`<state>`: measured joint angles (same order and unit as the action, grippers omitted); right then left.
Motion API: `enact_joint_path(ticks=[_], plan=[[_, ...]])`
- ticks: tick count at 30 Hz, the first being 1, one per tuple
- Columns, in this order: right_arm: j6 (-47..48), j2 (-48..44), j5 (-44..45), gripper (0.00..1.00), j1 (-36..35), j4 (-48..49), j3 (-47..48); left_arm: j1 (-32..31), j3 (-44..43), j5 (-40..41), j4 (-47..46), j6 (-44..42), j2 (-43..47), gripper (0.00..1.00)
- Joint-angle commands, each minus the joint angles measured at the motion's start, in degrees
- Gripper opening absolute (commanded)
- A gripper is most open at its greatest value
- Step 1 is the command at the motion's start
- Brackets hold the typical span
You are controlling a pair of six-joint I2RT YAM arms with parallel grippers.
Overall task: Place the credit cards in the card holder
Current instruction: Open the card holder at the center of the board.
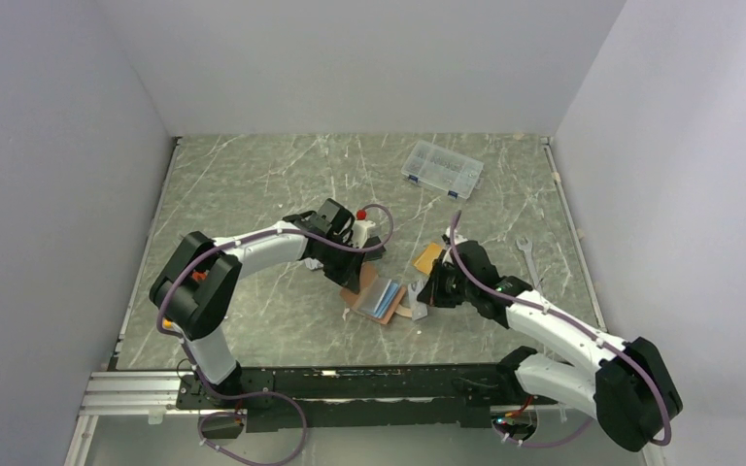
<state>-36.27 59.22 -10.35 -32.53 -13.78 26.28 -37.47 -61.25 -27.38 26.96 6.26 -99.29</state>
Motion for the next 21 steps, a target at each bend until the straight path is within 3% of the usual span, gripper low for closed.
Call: enact_joint_path(ticks=[1, 8, 21], plan=[[2.7, -1.8, -0.8, 0.00, 0.5, -1.2, 5.6, 0.1, -0.5, -0.2, -0.2, -0.6, 2.5, 0.14], [3.1, 3.6, -11.2, 0.00, 0.5, 4.3, 6.7, 0.1, -0.7, 0.3, -0.2, -0.3, 2.5, 0.14], [3.1, 8.3, -15.0, 0.00, 0.5, 5.9, 4.9, -0.1, -0.5, 0.7, -0.6, -0.2, 3.1, 0.14]])
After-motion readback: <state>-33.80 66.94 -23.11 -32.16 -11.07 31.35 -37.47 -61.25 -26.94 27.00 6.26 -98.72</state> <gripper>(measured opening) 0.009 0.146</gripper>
